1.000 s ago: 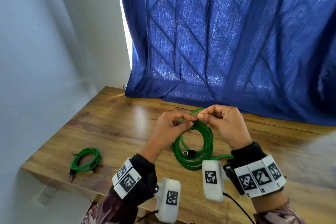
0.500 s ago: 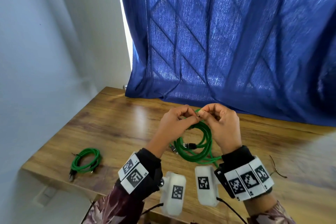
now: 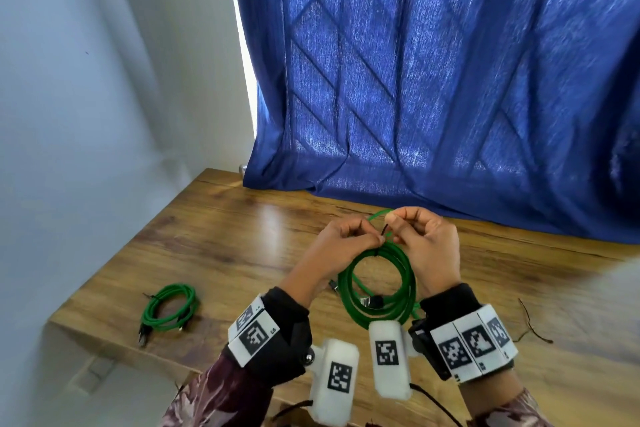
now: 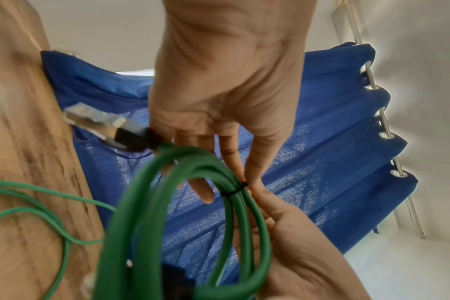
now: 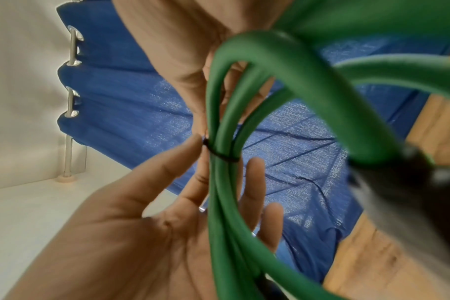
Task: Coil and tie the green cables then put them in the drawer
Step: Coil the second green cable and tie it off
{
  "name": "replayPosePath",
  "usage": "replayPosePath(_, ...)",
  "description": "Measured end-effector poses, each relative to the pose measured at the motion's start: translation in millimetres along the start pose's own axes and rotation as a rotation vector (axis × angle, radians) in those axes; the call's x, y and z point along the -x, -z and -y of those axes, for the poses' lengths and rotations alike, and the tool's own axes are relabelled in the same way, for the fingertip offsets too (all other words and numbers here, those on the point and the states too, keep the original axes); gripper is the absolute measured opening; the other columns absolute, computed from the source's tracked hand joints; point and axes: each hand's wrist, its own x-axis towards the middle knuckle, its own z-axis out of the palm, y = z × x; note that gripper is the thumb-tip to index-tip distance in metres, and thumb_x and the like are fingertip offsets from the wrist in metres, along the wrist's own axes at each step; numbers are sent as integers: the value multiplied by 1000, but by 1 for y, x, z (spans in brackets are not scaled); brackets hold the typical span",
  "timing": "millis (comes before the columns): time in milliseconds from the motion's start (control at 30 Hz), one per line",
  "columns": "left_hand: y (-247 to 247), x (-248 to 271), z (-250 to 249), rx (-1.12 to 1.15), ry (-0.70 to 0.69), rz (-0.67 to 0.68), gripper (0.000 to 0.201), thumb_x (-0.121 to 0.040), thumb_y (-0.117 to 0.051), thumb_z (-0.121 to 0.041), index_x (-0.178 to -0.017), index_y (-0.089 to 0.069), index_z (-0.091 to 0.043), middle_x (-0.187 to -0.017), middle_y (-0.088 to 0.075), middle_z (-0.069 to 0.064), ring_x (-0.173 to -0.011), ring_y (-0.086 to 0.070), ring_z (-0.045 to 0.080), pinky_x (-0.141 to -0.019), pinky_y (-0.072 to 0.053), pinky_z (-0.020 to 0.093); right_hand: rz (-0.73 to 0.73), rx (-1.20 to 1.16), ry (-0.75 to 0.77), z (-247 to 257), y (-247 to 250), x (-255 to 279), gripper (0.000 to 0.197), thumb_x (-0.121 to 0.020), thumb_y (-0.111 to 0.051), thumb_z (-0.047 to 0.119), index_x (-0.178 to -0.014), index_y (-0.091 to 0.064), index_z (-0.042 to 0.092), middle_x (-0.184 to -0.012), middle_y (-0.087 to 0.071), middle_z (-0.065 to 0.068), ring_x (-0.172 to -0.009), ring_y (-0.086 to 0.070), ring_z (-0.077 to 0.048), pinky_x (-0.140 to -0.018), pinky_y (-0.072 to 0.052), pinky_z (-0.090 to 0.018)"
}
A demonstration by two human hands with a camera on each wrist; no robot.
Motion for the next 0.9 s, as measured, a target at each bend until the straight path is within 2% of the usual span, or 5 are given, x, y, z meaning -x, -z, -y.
replayPosePath(300,1,-4,-1,-51,-22,-43,13,-82,-69,-17,-86,-69,-5,-78,-61,9,-69,-54,17,-62,-45,20,81,-53,-1,0,6,-2,12,-79,-69,3,-73,-67,14,-80,-71,-15,-73,-65,-24,-74,-55,-43)
replayPosePath(533,-1,-12,7,-191,-64,-102,6,-74,-73,-30,-74,-73,-24,-75,-71,-3,-71,-62,11,-75,-51,37,-9,65,69,-2,2,-6,23,-79,-69,4,-68,-64,23,-73,-70,-6,-69,-64,-23,-74,-55,-51)
replayPosePath(700,-7,-11,11,49,1,-230,7,-79,-71,-17,-72,-72,-18,-74,-70,3,-69,-63,15,-71,-53,31,55,47,15,-9,3,-17,8,-79,-71,12,-85,-69,17,-87,-73,-9,-80,-68,-18,-82,-55,-40)
replayPosePath(833,1,-16,11,328,107,-267,19,-87,-62,-12,-68,-64,-16,-65,-65,-2,-58,-60,9,-54,-49,17,224,125,-119,-27,13,-21,73,-70,-64,58,-131,-48,20,-125,-60,-2,-115,-56,-13,-104,-41,-35)
replayPosePath(900,6,-19,13,446,141,-284,18,-89,-59,-10,-71,-59,-14,-65,-64,-1,-57,-60,8,-53,-51,18,304,16,-230,-38,15,-12,73,-67,-64,62,-129,-50,27,-129,-58,2,-120,-53,-14,-106,-38,-42)
